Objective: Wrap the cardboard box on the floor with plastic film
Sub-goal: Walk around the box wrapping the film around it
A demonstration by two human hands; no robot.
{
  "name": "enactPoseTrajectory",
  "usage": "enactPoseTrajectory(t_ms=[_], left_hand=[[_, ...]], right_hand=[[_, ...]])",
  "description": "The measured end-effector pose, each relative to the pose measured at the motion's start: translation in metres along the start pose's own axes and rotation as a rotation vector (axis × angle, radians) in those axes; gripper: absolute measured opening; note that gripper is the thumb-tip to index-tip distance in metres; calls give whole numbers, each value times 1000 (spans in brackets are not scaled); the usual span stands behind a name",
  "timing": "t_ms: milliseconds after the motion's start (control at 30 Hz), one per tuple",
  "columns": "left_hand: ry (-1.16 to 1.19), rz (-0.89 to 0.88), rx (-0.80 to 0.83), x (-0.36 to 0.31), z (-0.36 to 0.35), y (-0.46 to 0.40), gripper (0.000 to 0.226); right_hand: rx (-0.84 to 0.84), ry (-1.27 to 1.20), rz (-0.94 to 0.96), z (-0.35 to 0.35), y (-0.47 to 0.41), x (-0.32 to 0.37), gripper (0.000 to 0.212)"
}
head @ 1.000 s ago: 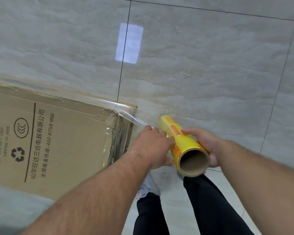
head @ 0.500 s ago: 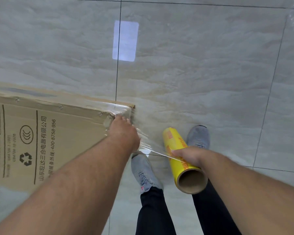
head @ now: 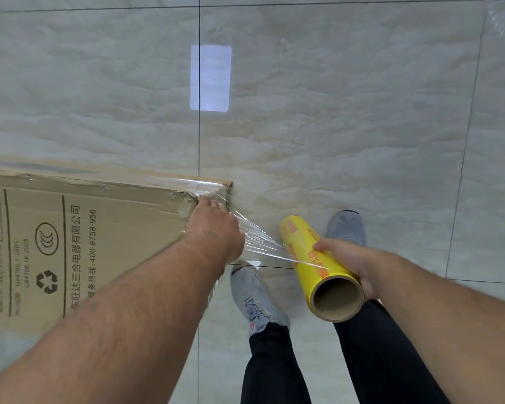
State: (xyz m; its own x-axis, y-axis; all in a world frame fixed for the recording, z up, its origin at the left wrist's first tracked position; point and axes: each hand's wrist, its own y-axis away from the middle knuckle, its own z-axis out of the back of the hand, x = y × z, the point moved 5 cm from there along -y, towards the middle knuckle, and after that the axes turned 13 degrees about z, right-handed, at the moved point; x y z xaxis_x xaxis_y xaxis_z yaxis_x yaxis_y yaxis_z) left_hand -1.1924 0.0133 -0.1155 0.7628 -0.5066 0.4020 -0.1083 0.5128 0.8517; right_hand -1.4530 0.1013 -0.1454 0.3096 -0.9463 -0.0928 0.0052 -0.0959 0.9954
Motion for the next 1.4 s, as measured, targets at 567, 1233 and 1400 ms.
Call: enactPoseTrajectory(t_ms=[567, 1233, 1400], left_hand=[[61, -195, -148, -16, 3, 12, 49], [-108, -193, -141, -18, -24, 32, 60], [-252, -192, -163, -17, -30, 40, 46]], right_hand=[[-77, 526, 179, 3, -4, -55, 109], [-63, -89, 232, -91, -9, -112, 151], [-11, 103, 203, -112, -12, -102, 106]])
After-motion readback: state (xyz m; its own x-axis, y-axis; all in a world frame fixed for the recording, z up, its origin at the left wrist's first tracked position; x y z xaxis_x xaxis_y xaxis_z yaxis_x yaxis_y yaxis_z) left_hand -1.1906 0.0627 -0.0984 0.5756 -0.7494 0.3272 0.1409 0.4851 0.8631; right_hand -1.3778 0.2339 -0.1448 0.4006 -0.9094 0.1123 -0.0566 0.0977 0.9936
